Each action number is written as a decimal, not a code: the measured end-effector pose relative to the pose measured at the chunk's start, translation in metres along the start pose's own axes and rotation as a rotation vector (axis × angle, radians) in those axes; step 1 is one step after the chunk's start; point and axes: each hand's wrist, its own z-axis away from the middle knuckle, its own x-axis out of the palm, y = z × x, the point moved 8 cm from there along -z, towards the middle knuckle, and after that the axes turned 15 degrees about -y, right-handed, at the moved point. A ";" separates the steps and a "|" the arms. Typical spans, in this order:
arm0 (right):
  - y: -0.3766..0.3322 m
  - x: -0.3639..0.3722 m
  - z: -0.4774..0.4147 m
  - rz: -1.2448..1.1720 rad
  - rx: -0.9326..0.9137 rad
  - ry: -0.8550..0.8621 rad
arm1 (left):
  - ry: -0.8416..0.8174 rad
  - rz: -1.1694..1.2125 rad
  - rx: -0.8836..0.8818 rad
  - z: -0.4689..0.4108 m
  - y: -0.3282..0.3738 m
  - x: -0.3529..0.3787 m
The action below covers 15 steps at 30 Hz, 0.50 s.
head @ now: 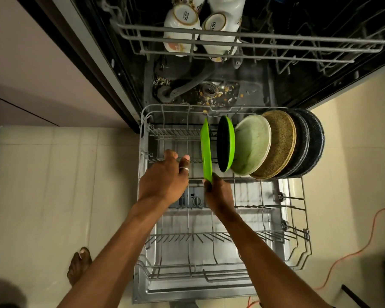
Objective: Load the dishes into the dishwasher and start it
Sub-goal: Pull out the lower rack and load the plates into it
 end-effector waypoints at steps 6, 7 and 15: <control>-0.003 0.004 -0.007 0.048 0.013 0.011 | -0.010 0.024 -0.001 0.000 -0.010 0.000; -0.004 0.004 -0.009 0.050 0.018 0.007 | -0.014 0.025 -0.001 0.001 -0.011 0.001; -0.024 -0.010 -0.022 0.185 0.092 -0.116 | -0.016 -0.013 -0.007 0.005 -0.024 0.004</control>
